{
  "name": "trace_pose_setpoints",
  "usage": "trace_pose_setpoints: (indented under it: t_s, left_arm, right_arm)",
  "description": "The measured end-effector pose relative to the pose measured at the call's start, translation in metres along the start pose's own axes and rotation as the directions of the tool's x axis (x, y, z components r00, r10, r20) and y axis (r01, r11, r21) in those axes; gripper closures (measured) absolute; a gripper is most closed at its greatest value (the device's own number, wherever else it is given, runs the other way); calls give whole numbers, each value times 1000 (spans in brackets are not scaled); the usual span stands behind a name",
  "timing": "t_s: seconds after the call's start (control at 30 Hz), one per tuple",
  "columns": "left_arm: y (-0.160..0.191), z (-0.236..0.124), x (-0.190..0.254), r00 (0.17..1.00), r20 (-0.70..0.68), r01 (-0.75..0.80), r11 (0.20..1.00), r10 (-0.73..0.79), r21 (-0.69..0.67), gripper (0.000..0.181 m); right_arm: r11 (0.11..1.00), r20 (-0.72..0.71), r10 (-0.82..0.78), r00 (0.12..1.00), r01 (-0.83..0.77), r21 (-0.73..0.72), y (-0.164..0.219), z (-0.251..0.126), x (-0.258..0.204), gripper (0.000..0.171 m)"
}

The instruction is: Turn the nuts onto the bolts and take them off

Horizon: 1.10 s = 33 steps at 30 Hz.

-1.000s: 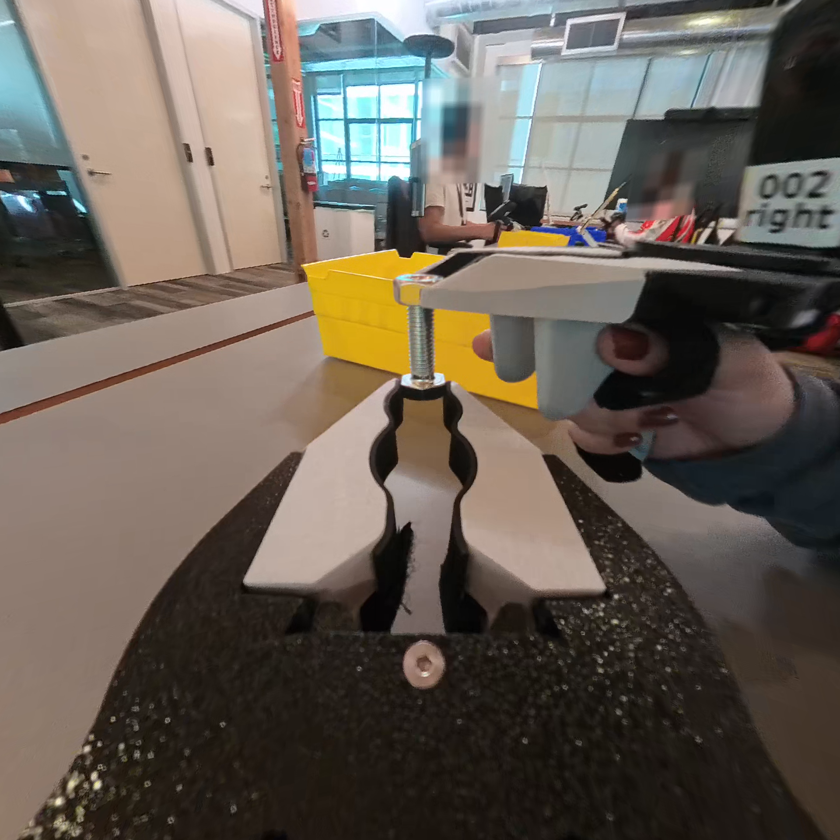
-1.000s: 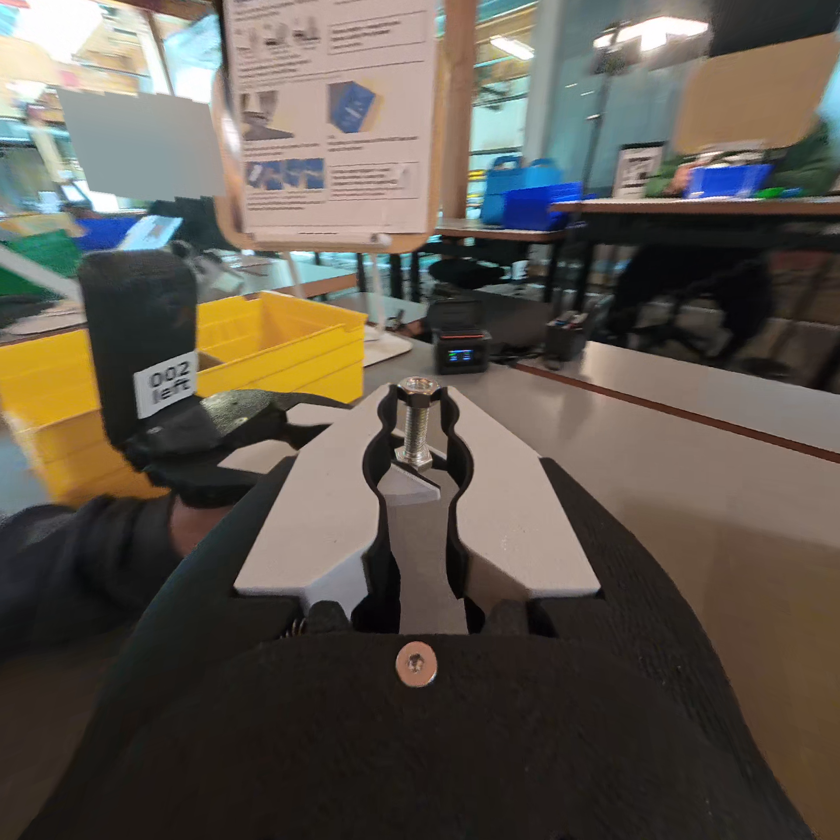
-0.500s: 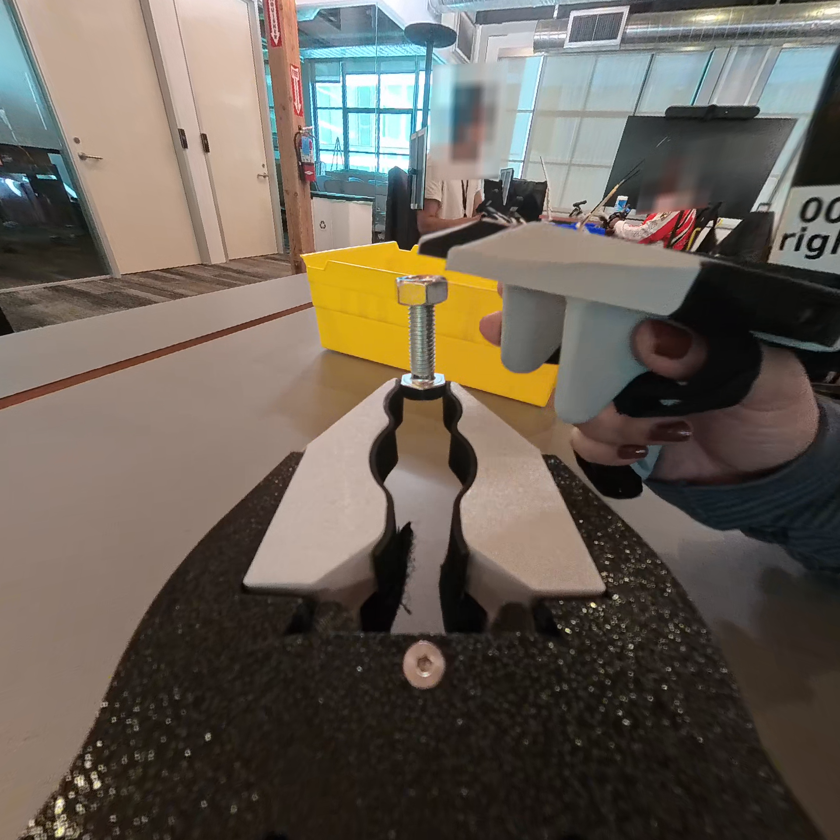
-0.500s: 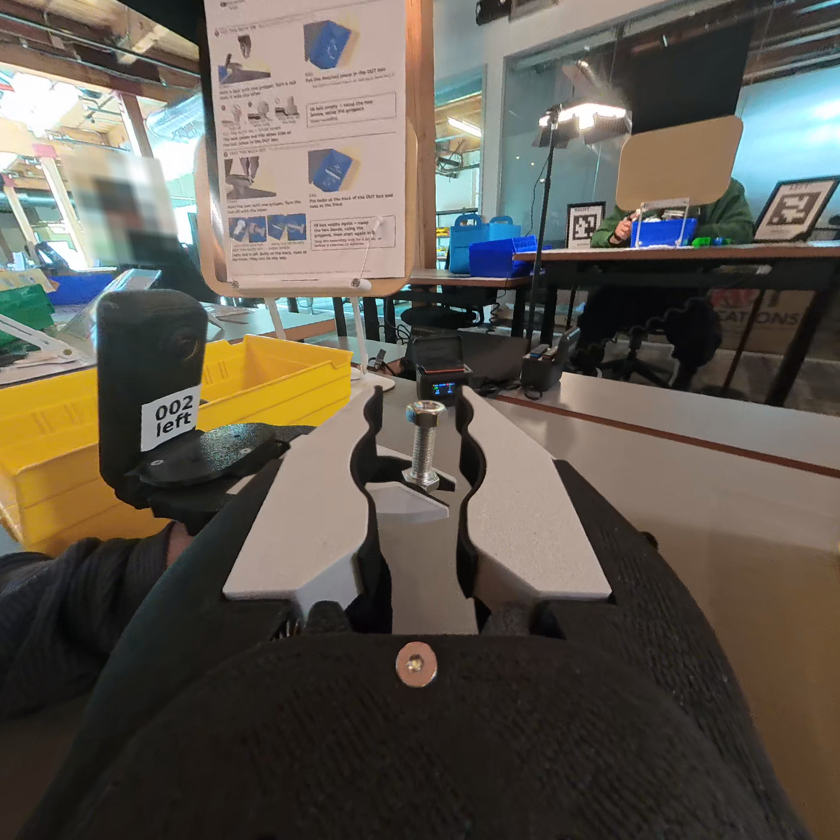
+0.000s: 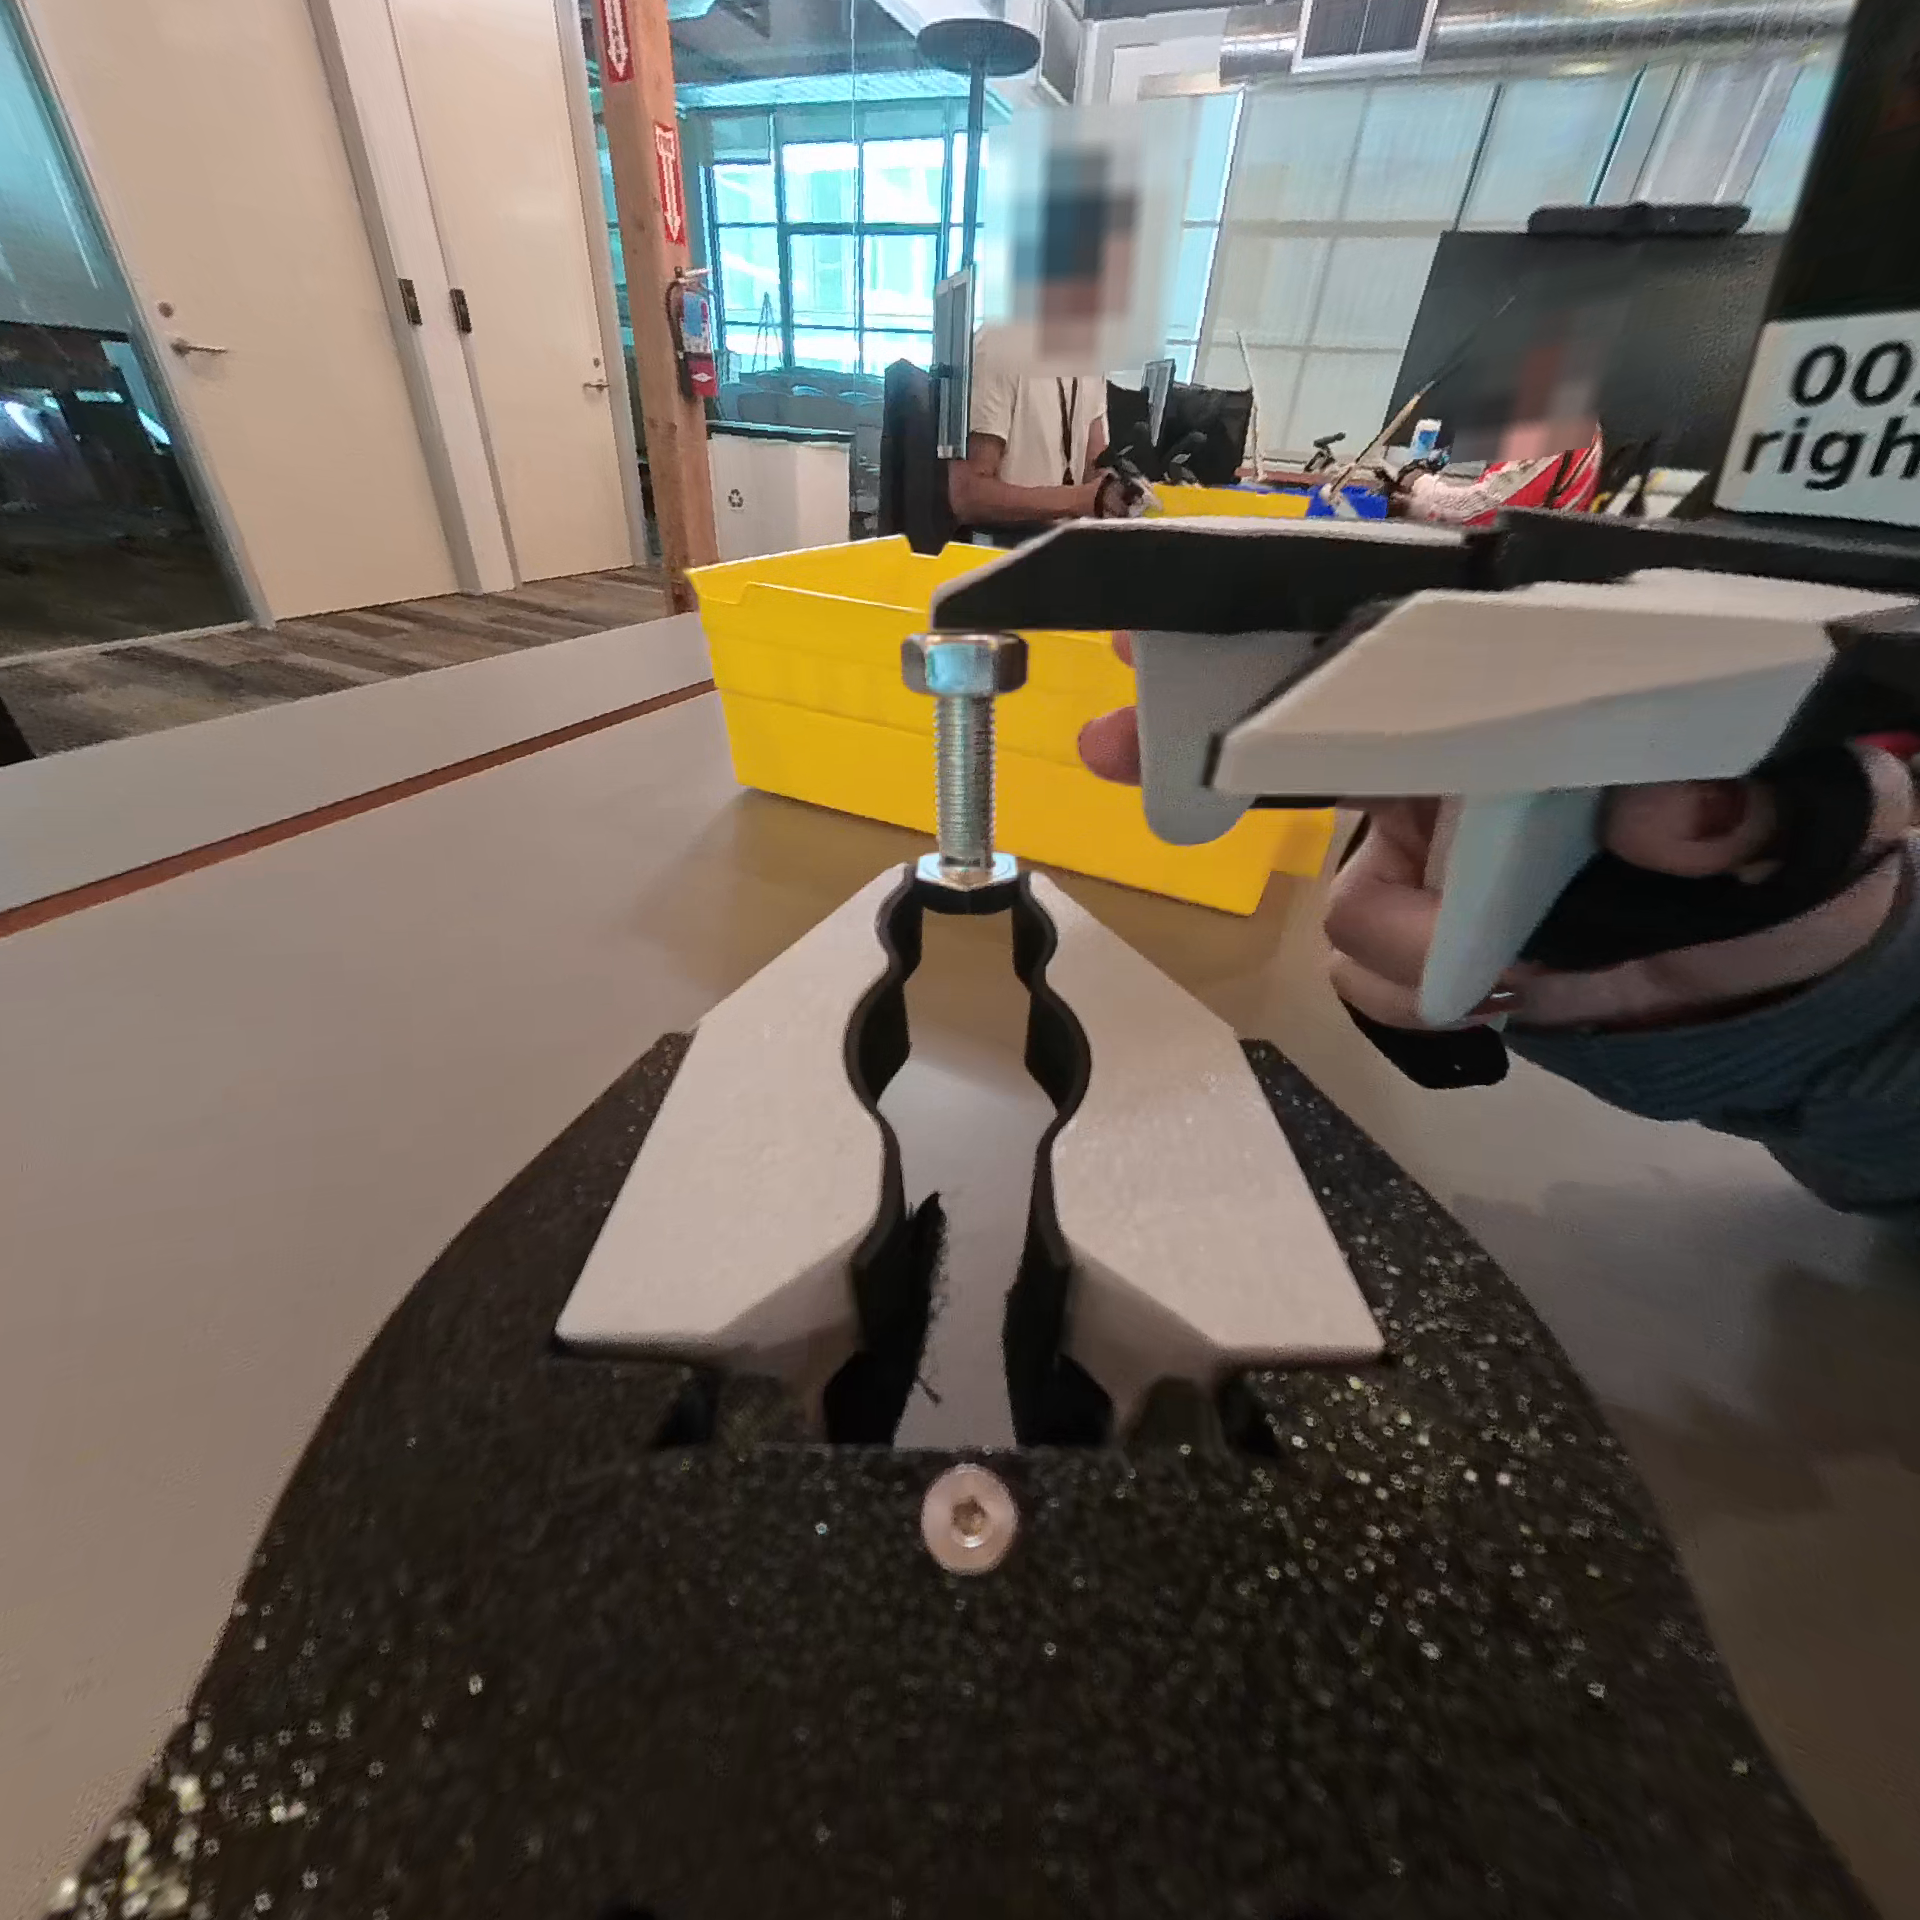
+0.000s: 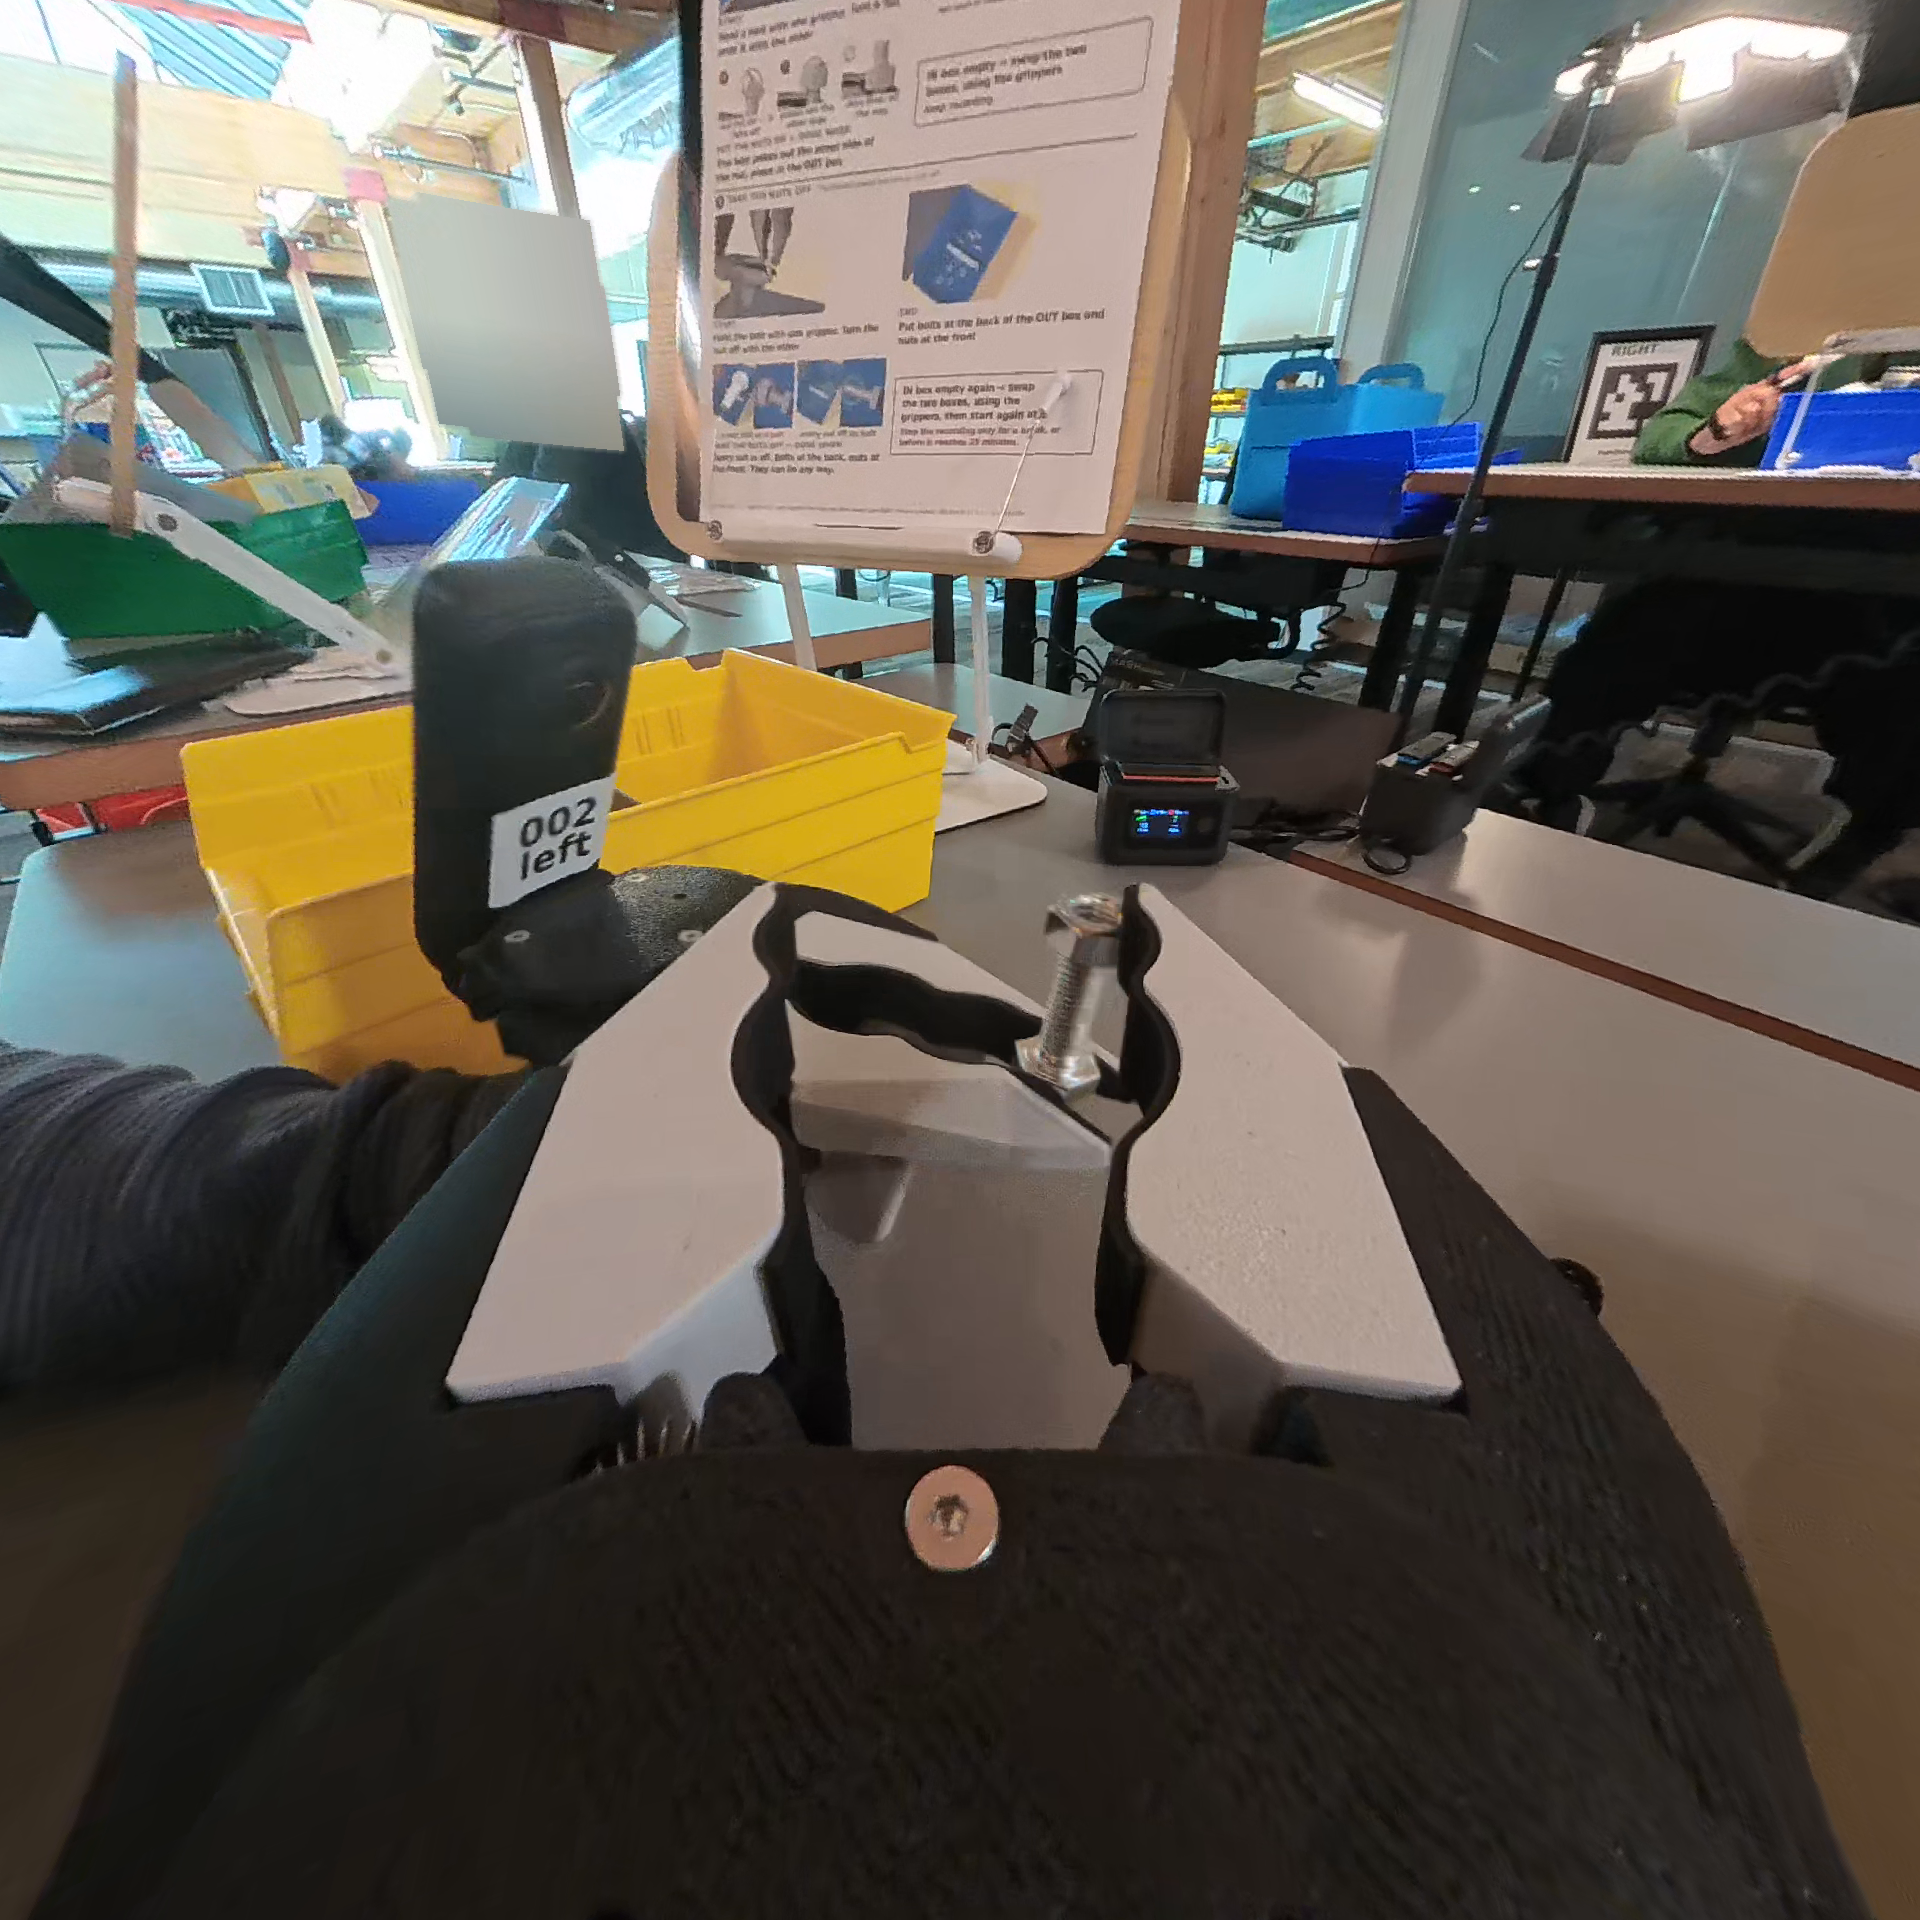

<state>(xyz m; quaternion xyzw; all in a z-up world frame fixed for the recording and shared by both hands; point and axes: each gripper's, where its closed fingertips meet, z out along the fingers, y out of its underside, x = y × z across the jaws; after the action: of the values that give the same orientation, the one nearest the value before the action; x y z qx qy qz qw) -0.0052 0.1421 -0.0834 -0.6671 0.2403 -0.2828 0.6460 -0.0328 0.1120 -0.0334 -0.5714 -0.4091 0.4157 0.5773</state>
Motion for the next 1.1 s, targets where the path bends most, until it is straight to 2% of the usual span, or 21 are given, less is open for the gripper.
trace_pose_setpoints:
  t_s: [0.1,0.17,0.3,0.43,0.6,0.73,0.8,0.93,1.0,1.07,1.1]
  left_arm:
    - [-3,2,14,997,-68,-28,999,29,20,166]
    - [0,3,19,996,-82,-36,999,37,8,166]
    - [-2,-1,1,1000,-16,15,1000,-14,16,166]
    - [-3,-2,-1,999,-37,25,999,-25,21,166]
    - [2,0,-2,1000,-15,-13,1000,12,-18,166]
    - [1,-8,-26,998,62,33,999,-32,-7,166]
    - [2,-4,-18,1000,17,-11,1000,11,-23,166]
    - [11,2,-7,996,-22,-82,993,81,-79,166]
    - [7,-1,-13,999,-5,-32,998,32,-56,166]
    - [4,-4,-21,1000,18,17,999,-17,-30,166]
    - [3,-5,-23,999,18,33,999,-33,-25,166]
  right_arm:
    - [1000,-16,14,1000,-14,0,2,3,8,104]
    - [999,22,36,999,-36,7,2,7,4,102]
    - [1000,41,0,999,0,1,6,4,-3,101]
    - [1000,39,9,999,-10,19,8,3,6,101]
    - [999,162,13,987,-18,31,6,16,-5,92]
    - [998,168,0,986,-10,62,10,5,6,105]
    - [997,167,-23,986,9,82,11,9,14,100]
    - [997,262,-19,965,-3,83,11,20,8,93]
    - [998,323,-7,946,-15,66,13,16,0,98]
    - [997,324,-5,946,-20,74,14,8,2,100]
    - [997,324,-4,946,-21,75,15,3,5,106]
